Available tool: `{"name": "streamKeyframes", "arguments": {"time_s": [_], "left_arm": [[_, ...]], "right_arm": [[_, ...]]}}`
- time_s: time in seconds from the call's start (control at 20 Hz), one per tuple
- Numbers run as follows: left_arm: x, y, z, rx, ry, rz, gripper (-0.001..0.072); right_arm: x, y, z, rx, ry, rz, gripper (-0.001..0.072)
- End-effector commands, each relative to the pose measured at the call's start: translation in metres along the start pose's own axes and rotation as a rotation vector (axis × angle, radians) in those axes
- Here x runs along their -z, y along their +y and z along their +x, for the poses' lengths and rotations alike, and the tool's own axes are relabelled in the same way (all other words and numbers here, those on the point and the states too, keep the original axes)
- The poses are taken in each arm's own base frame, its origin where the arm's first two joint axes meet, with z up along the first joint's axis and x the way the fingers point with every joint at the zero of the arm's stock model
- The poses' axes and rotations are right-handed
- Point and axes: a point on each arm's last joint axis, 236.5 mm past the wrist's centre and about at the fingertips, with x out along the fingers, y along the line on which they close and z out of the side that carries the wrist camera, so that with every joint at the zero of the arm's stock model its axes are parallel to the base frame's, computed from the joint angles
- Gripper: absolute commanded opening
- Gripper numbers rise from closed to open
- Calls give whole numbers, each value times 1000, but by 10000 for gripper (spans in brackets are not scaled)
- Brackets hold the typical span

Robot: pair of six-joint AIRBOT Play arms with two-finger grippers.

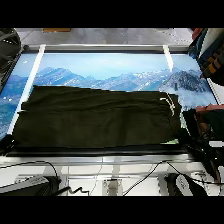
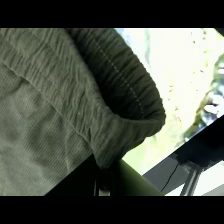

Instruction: Fold the clothes and pants, and hang the long-sleeved shirts on hangers.

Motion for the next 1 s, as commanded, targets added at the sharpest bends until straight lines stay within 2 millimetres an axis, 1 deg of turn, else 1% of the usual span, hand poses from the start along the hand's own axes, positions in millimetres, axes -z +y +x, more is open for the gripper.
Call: {"name": "streamKeyframes", "arguments": {"time_s": [0.0, 0.05, 0.1, 0.15, 0.25, 0.35, 0.5, 0.65, 0.7, 0.85, 0.9, 0.95], "left_arm": [[-23, -7, 2, 31, -106, 19, 271], [-31, -15, 0, 65, -143, 18, 224], [-39, -24, -3, 100, -174, 31, 135], [-46, -32, -7, 130, -207, 52, 13], [-62, -46, -25, 164, -287, 86, 15], [-72, -53, -49, 144, -349, 175, 15], [-73, -70, -81, 122, -418, 275, 15], [-82, -86, -117, 121, -530, 300, 14], [-83, -91, -125, 129, -552, 300, 13], [-88, -102, -140, 132, -590, 317, 11], [-92, -107, -150, 126, -614, 331, 11], [-100, -111, -166, 110, -660, 342, 10]], "right_arm": [[8, 2, 0, -8, 33, -1, 30], [11, 2, 0, -10, 45, -3, 30], [14, 3, -1, -12, 59, -6, 30], [18, 4, -1, -17, 77, -8, 30], [26, 10, -7, -33, 106, -61, 30], [29, 19, -22, -43, 124, -140, 29], [29, 43, -61, -63, 96, -257, 28], [15, 68, -110, -65, -60, -272, 28], [8, 79, -128, -81, -133, -277, 28], [-21, 120, -190, -150, -388, -302, 27], [-32, 131, -207, -170, -453, -299, 28], [-43, 140, -222, -185, -512, -303, 27]]}}
